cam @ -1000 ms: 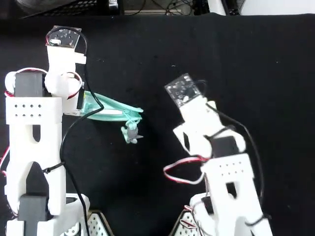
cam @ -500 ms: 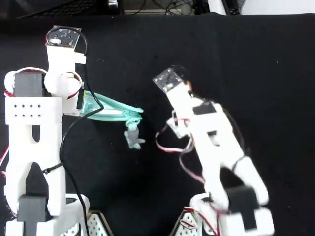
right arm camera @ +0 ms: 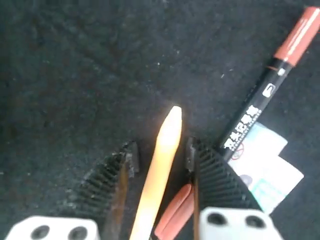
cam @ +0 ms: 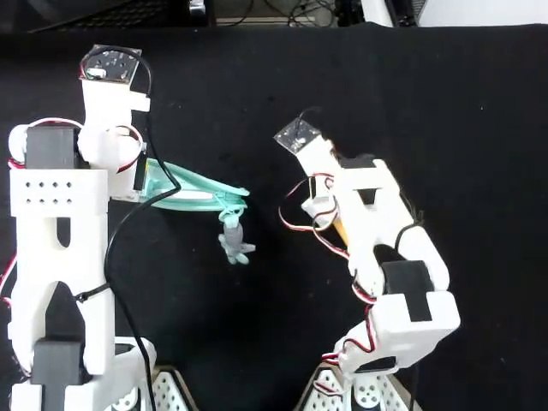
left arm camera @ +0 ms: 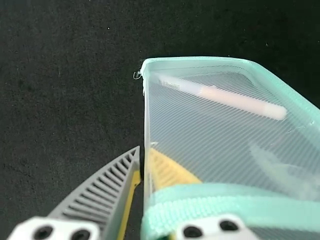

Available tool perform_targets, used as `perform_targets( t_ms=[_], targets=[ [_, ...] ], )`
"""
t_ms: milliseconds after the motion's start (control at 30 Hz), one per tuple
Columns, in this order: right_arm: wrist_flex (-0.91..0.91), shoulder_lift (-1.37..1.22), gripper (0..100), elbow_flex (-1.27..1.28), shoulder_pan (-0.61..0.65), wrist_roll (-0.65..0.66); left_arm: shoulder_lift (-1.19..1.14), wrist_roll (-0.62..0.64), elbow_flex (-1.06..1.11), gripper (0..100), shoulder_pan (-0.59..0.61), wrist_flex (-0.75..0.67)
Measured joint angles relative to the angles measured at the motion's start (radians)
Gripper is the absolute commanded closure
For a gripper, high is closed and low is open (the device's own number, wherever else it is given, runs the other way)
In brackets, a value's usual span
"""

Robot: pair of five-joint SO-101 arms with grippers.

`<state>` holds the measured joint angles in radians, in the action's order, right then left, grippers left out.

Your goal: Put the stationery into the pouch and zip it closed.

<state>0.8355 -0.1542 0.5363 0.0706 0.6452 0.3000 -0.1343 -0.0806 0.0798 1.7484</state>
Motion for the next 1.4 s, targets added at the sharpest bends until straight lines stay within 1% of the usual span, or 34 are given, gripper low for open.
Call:
perform_targets(
  t_ms=[67, 100, 200, 233, 367, 467, 567, 667, 800, 933, 1033, 1133, 1300, 1400],
  targets=[
    [0.000, 0.000, 84.5, 0.000, 0.000, 0.021, 0.000, 0.000, 0.000, 97, 0.000, 0.000],
    [-0.002, 0.000, 87.1, 0.000, 0.000, 0.032, 0.000, 0.000, 0.000, 97, 0.000, 0.000],
    [-0.002, -0.009, 99.2, -0.015, -0.005, 0.068, 0.000, 0.000, 0.000, 97, 0.000, 0.000],
    [-0.002, -0.009, 97.5, -0.021, -0.005, 0.072, 0.000, 0.000, 0.000, 97, 0.000, 0.000],
    [-0.002, -0.008, 98.6, -0.028, -0.006, 0.075, 0.000, 0.000, 0.000, 97, 0.000, 0.000],
    [0.008, 0.054, 98.6, -0.006, -0.011, 0.072, 0.000, 0.000, 0.000, 97, 0.000, 0.000],
    [0.008, 0.201, 98.6, 0.068, -0.009, 0.026, 0.000, 0.000, 0.000, 97, 0.000, 0.000],
    [0.009, 0.411, 98.6, 0.152, 0.002, -0.043, 0.000, 0.000, 0.000, 97, 0.000, 0.000],
    [0.029, 0.746, 98.6, 0.235, 0.002, -0.190, 0.000, 0.000, 0.000, 97, 0.000, 0.000],
    [0.091, 1.097, 98.6, 0.233, 0.028, -0.347, 0.000, 0.000, 0.000, 97, 0.000, 0.000],
    [0.118, 1.332, 98.6, 0.198, 0.118, -0.459, 0.000, 0.000, 0.000, 97, 0.000, 0.000],
    [0.080, 1.513, 98.6, 0.175, 0.285, -0.528, 0.000, 0.000, 0.000, 97, 0.000, 0.000],
    [-0.137, 1.629, 98.6, 0.209, 0.589, -0.546, 0.000, 0.000, 0.000, 97, 0.000, 0.000],
    [-0.292, 1.634, 98.6, 0.298, 0.710, -0.546, 0.000, 0.000, 0.000, 97, 0.000, 0.000]
  ],
)
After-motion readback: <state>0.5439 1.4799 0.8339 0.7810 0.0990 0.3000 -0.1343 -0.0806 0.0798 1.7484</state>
